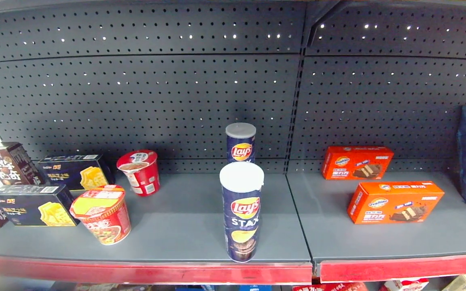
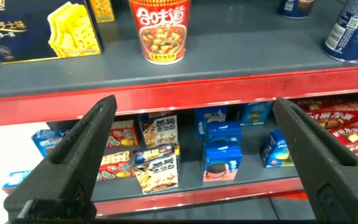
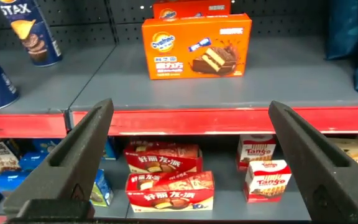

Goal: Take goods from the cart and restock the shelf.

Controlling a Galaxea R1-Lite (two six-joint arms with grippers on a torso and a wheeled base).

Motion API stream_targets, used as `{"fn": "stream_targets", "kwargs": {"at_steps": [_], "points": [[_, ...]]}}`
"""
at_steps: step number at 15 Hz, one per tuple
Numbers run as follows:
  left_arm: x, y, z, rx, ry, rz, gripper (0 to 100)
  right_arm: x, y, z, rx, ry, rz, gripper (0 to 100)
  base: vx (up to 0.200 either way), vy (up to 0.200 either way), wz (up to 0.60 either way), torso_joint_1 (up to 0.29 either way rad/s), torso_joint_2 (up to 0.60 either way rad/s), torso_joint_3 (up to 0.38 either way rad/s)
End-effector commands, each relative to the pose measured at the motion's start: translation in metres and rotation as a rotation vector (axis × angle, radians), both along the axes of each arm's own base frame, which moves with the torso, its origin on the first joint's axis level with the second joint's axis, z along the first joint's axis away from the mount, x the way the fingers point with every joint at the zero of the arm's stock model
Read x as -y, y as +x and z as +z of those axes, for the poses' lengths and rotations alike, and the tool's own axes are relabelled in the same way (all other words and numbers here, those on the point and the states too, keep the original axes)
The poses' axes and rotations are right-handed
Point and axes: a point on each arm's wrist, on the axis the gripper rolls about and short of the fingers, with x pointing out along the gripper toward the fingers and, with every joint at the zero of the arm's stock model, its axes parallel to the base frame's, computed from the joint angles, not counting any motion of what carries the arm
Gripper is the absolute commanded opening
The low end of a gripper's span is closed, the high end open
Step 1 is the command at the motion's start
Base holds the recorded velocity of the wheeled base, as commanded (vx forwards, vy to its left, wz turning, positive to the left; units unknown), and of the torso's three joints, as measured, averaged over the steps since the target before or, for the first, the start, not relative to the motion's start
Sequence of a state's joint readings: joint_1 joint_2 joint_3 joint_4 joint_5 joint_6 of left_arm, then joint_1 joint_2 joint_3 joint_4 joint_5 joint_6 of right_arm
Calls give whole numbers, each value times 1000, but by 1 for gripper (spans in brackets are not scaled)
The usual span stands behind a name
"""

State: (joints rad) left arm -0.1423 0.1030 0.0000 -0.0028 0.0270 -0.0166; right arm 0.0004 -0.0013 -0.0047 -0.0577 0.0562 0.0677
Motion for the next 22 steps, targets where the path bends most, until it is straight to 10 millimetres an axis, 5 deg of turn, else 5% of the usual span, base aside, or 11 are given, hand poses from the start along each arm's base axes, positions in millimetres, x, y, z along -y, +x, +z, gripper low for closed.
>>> {"fn": "stream_targets", "kwargs": {"at_steps": [1,22], "points": [[0,0,0,-1,0,0,100,0,0,0,-1,0,0,100,0,0,0,0,0,0],[0,0,0,-1,0,0,100,0,0,0,1,3,-1,100,0,0,29,0,0,0]]}}
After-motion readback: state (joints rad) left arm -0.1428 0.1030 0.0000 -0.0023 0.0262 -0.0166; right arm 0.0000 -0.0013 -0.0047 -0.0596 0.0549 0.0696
